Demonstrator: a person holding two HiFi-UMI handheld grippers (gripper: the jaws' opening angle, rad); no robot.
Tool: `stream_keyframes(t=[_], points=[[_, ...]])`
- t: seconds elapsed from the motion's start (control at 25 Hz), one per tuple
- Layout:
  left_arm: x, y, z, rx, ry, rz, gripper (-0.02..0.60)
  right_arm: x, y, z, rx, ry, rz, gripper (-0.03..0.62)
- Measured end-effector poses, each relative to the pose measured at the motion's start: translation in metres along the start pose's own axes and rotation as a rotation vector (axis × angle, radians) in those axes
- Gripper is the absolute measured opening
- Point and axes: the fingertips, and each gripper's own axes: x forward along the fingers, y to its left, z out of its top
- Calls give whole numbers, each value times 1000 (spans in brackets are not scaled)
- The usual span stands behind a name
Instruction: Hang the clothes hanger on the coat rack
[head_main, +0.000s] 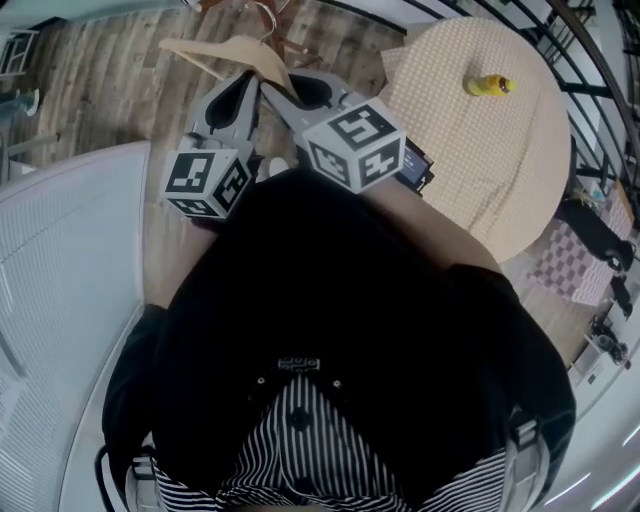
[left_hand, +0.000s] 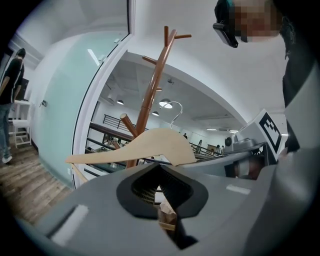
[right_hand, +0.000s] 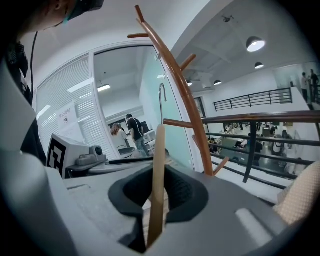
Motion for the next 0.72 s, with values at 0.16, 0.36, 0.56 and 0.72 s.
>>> stream_keyframes(t=[0.16, 0.36, 0.56, 0.72], points=[[6, 8, 6, 3, -7, 19, -11, 9, -4, 8, -11, 0, 19, 60], [14, 17, 9, 1, -15, 39, -11, 18, -11, 13, -17, 3, 37, 59], [22, 28, 11, 1, -19, 48, -11, 29, -18, 18, -24, 6, 48, 59], [32, 34, 14, -1, -25, 64, -11, 35, -27, 23, -30, 8, 60, 59]])
